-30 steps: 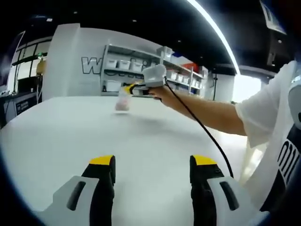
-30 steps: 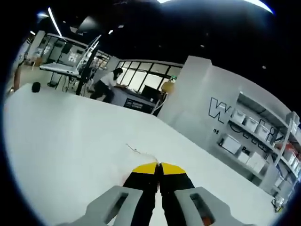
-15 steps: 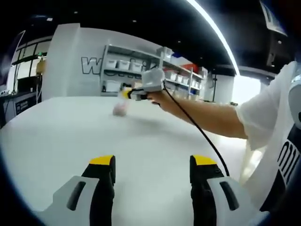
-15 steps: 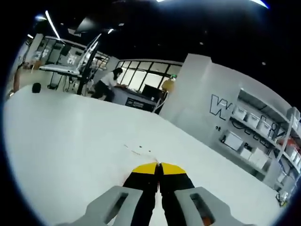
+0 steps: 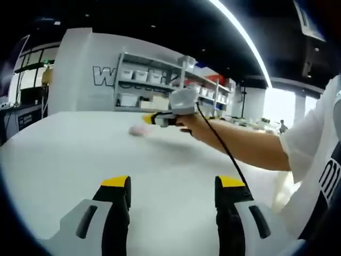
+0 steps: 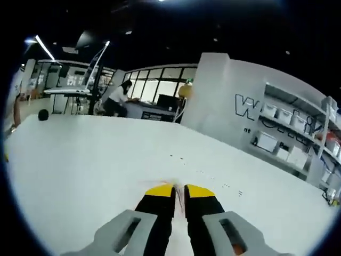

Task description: Open the resealable bag by pulling the two sides of the seal apart until the entire bag opening is separated and visibly accessible.

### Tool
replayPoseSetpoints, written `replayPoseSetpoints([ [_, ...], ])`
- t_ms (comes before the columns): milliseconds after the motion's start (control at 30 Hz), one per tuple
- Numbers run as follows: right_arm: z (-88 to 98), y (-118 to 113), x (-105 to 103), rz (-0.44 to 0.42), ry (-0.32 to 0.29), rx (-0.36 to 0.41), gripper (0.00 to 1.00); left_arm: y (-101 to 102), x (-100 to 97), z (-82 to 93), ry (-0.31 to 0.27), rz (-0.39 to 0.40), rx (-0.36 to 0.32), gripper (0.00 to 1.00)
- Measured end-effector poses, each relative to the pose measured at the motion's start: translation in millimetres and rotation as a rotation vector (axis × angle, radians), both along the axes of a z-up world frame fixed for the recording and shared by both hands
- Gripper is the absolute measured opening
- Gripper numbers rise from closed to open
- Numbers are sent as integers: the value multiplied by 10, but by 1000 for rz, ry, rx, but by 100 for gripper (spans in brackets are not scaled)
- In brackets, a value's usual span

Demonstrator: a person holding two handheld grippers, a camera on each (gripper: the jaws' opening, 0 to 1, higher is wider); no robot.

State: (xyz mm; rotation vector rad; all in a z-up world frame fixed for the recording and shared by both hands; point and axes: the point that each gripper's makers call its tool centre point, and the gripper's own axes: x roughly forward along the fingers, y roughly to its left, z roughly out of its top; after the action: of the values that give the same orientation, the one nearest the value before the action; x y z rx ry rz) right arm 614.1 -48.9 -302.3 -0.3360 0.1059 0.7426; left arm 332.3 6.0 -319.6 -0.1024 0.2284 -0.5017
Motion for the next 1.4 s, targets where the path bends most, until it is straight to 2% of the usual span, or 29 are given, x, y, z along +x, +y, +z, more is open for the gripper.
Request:
replayPoseSetpoints([
  [67,-2,-79,-38,-6,8,20,4,10,14,-6,0,5,2,64],
  [200,-71,-169,-270,-20,28,44,7,-3,17,-28,5,2,-1,63],
  [267,-124,-217,-229,-35,56,44,7,-15,13,-29,3,-1,0,63],
  [333,-118,-260,-243,-47,53,65,7,-33,11,-25,1,-5,-5,63],
  [500,-172,-301,-407,-64,70,102,12,-49,5,-32,-2,-10,-12,63],
  [667,-168,-312,-546,-99,57,141,27,-27,19,-34,-7,-6,-20,62],
  [1000,-178,-194,-493,-140,43,147,56,9,41,-42,-8,8,-25,63],
  [1033,-174,-194,-480,-147,36,150,60,15,43,-46,-7,12,-24,63],
  [1167,-174,-220,-374,-196,23,191,95,56,76,-59,-9,42,-17,71],
  [1200,-179,-216,-358,-197,23,192,99,68,89,-56,-12,50,-15,73],
  [1400,-131,-205,-395,-186,24,209,99,100,129,-47,-18,76,-8,77],
])
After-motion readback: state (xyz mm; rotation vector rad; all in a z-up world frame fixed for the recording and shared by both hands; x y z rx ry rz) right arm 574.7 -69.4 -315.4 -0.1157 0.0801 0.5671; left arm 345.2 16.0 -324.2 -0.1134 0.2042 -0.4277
